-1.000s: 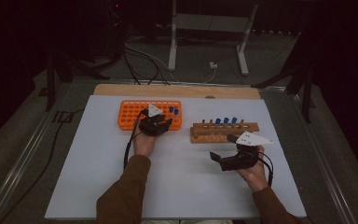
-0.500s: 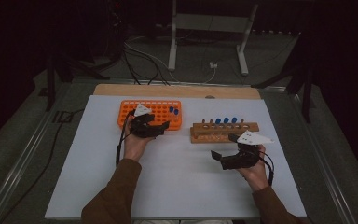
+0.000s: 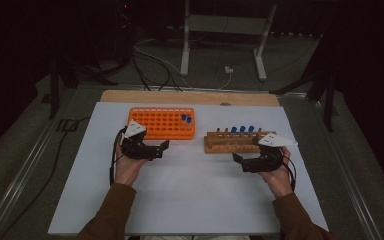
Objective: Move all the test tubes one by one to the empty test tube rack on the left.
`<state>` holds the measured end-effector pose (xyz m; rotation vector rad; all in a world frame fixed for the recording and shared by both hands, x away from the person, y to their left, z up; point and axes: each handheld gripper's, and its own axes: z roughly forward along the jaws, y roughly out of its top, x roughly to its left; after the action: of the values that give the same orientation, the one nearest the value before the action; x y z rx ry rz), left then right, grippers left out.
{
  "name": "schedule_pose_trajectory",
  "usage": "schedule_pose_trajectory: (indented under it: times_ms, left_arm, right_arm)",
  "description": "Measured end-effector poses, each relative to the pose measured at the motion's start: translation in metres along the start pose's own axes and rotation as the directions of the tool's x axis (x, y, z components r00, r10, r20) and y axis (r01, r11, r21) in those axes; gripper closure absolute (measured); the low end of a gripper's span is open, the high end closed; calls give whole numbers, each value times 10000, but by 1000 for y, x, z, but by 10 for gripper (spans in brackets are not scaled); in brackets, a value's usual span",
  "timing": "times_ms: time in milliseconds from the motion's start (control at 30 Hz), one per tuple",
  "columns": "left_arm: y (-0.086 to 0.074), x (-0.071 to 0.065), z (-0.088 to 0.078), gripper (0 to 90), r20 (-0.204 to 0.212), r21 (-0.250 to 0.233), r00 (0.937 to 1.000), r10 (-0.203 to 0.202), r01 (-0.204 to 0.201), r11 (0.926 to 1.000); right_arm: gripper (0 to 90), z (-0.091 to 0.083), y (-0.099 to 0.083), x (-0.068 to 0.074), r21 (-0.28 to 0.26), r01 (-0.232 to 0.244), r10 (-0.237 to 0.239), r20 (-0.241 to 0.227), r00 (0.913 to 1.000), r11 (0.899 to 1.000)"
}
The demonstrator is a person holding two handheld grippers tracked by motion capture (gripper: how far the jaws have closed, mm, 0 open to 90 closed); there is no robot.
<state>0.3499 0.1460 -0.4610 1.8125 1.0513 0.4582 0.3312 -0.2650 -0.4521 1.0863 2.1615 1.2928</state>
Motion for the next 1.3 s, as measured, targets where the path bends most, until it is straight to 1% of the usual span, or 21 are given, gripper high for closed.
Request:
schedule_pose_trajectory:
  times_ms: [100,200,267,333,433,500,600,633,667,700,767,933,1000,1133,1300]
  left_arm:
    - [-5,-3,-4,6,-52,40,9999,114,-114,9999]
    - [-9,-5,-7,6,-125,-65,9999,52,-53,10000]
    - [-9,-5,-8,6,-133,5,9999,68,-67,10000]
    - [-8,-5,-9,7,-56,-115,10000,-22,21,9999]
    - [-8,-5,-10,7,-1,-168,9999,-121,121,9998]
    - [-8,-6,-10,7,78,-75,10000,-38,39,10000]
    - [-8,-8,-10,6,206,-61,9998,-30,32,10000]
    - [-8,-8,-10,7,243,-82,9997,-60,62,9999]
    - [-8,-9,-10,7,247,-93,9997,-91,93,9999]
    - [-8,-9,-10,7,244,-43,9996,-106,107,9999]
    - [-9,-10,-10,7,219,25,9998,-44,43,10000]
    - [-10,-10,-9,6,197,120,9998,-82,79,9999]
    - [-11,-10,-8,7,250,157,9997,-65,61,9999]
    - [-12,-12,-7,7,300,223,9995,-49,42,9997]
    - [-12,-12,-6,6,283,221,9996,-76,70,9997]
  right_arm:
    - [33,1,4,-9,2,-51,51,247,9997,10000]
    - [41,2,7,-19,40,-149,146,532,9985,9999]
    - [52,4,8,-25,95,-244,237,708,9972,9997]
    - [70,6,9,-30,126,-288,277,827,9962,9995]
    - [139,10,8,-36,363,-351,314,967,9948,9987]
    - [170,13,8,-40,390,-410,369,1006,9942,9984]
    - [254,15,8,-45,248,-554,526,1040,9932,9982]
    - [301,16,8,-47,245,-612,582,1077,9925,9978]
    - [378,17,7,-49,307,-657,620,1085,9922,9974]
    - [431,17,7,-50,301,-686,648,1143,9913,9972]
    - [519,18,5,-53,212,-828,801,1077,9910,9963]
    - [674,22,5,-55,125,-688,669,1148,9911,9976]
    - [711,22,5,-55,60,-657,647,1084,9920,9978]
    - [751,25,5,-52,39,-441,434,1078,9932,9990]
    - [761,29,6,-49,23,-266,261,1107,9935,9996]
